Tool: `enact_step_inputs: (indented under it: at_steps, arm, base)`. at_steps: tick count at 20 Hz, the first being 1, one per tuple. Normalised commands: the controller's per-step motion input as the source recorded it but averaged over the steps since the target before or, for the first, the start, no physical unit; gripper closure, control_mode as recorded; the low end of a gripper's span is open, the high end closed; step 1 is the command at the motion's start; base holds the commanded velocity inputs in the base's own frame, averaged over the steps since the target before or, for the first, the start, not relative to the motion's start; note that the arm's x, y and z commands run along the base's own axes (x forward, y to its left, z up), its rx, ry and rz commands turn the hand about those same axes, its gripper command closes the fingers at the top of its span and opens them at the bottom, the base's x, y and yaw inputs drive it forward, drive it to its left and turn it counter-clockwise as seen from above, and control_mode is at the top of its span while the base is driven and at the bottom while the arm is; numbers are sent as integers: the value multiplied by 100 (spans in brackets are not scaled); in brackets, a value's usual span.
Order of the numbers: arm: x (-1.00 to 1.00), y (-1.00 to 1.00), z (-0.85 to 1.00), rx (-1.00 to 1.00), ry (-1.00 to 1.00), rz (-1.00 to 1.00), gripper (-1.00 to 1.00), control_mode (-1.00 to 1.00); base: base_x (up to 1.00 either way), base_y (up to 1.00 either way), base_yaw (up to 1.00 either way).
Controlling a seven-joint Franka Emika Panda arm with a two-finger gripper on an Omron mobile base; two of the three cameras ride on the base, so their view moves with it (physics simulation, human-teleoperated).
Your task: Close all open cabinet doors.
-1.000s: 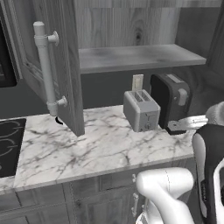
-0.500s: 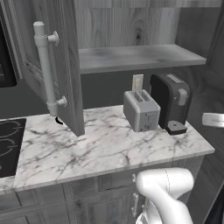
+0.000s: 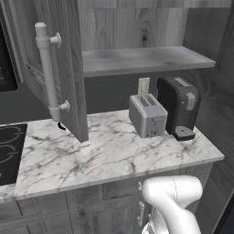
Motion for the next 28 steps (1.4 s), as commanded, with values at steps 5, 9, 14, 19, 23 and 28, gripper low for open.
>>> enact_step_inputs:
  at_steps: [5, 9, 14, 19, 23, 28]
  arm:
    - [-5, -23, 0, 21, -34, 5, -100, -100]
    - [-17, -25, 0, 15, -35, 4, -100, -100]
    - [-41, -22, 0, 9, -36, 5, -100, -100]
    - [-42, -30, 0, 6, -33, 4, -100, -100]
    - [-27, -38, 0, 6, -26, 0, -100, -100]
    - [-14, -44, 0, 11, -11, 0, -100, -100]
  base:
    - [0, 0, 0]
    - [0, 0, 0]
    - [0, 0, 0]
    - [0, 0, 0]
    - [0, 0, 0]
    - [0, 0, 0]
